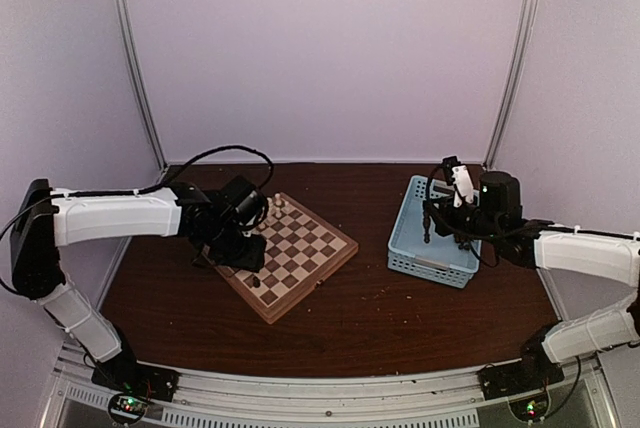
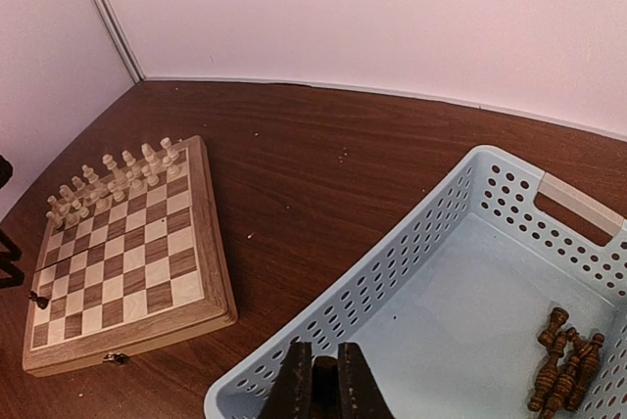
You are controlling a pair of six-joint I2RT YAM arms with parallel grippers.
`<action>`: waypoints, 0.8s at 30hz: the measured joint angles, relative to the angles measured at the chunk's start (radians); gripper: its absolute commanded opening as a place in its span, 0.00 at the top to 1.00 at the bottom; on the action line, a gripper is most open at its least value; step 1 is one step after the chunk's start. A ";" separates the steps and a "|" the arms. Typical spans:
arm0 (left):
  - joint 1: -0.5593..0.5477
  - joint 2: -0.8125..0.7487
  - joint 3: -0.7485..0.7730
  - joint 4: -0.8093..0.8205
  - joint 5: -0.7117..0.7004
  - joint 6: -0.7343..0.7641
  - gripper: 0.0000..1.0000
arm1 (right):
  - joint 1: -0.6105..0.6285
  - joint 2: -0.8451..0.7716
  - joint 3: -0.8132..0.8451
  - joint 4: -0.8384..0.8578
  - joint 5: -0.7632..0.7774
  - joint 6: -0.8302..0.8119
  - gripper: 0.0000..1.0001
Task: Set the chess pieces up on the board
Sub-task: Place the chess piece on the chessboard.
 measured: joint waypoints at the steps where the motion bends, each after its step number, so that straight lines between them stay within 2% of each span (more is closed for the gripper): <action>1: -0.003 0.014 0.000 0.003 0.002 -0.006 0.46 | 0.000 0.000 -0.007 0.005 0.012 0.000 1.00; 6: -0.006 0.068 0.000 0.010 0.023 -0.019 0.47 | 0.000 0.000 -0.020 0.035 0.062 0.000 1.00; 10: -0.011 0.080 0.000 0.009 0.028 -0.027 0.59 | 0.000 0.000 -0.025 0.047 0.092 0.000 1.00; 18: -0.017 0.129 0.000 0.002 0.040 -0.035 0.61 | 0.000 0.027 -0.026 0.055 0.113 0.001 1.00; 21: -0.019 0.138 0.000 -0.008 0.042 -0.036 0.72 | 0.000 0.031 -0.026 0.054 0.113 0.001 1.00; 24: -0.022 0.138 0.000 -0.014 0.043 -0.039 0.74 | 0.000 0.032 -0.026 0.054 0.114 0.001 1.00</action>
